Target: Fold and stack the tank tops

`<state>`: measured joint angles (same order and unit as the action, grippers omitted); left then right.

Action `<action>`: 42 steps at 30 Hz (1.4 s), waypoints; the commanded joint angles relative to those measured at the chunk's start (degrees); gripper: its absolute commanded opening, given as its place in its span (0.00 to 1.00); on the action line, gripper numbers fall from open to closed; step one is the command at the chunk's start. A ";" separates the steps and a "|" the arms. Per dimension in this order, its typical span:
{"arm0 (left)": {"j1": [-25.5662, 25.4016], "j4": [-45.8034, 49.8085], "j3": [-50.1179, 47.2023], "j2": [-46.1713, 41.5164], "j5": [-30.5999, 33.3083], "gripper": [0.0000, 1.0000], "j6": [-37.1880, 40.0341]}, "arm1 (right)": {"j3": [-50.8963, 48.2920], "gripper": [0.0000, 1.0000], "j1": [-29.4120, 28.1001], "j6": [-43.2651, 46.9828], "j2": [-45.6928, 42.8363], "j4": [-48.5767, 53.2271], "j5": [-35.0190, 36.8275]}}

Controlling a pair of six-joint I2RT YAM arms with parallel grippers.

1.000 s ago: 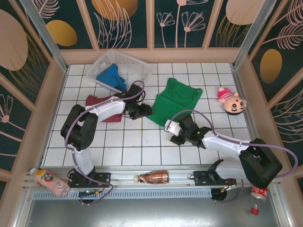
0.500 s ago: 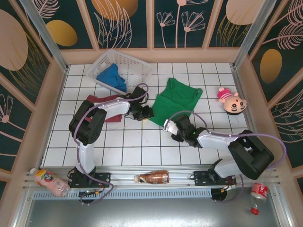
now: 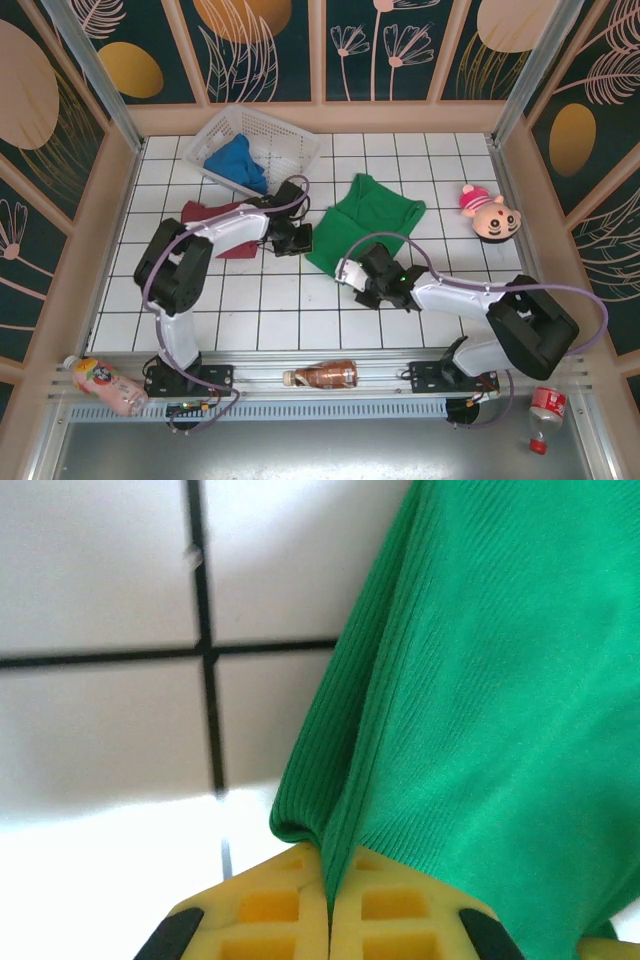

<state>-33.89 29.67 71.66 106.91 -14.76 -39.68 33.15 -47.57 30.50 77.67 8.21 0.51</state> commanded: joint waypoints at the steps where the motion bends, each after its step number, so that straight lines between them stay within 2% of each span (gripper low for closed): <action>1: -0.34 8.59 -2.49 -6.66 2.51 0.00 0.85 | 3.23 0.01 -2.74 -4.69 -2.81 6.72 -7.42; 6: -0.39 14.05 -3.37 -13.54 3.02 0.02 -0.70 | 8.22 0.01 -5.25 -9.79 -4.32 11.03 -16.26; 11: -0.36 16.76 1.81 -15.41 2.49 0.04 -1.55 | 11.22 0.01 -2.32 -13.38 -6.56 13.35 -22.46; 16: -0.36 18.57 12.59 -9.51 3.14 0.05 1.21 | 14.87 0.00 6.57 -12.83 -6.49 16.95 -27.90; 23: -0.35 19.72 29.35 3.60 4.43 0.08 4.29 | 17.24 0.00 19.17 -10.82 -5.33 20.00 -31.93; 28: -0.30 19.69 41.88 14.00 3.52 0.09 5.11 | 20.19 0.00 26.18 -8.64 -1.82 20.00 -31.72; 34: -0.31 18.22 55.24 25.19 2.32 0.10 4.88 | 22.29 0.01 30.26 -7.17 2.45 17.78 -25.65; 42: -0.08 8.90 58.78 33.71 0.78 0.13 3.71 | 24.30 0.02 31.36 -5.56 13.27 12.99 -12.04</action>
<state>-34.17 43.48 128.68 137.78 -13.15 -35.81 55.48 -16.82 23.40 88.03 23.46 -17.65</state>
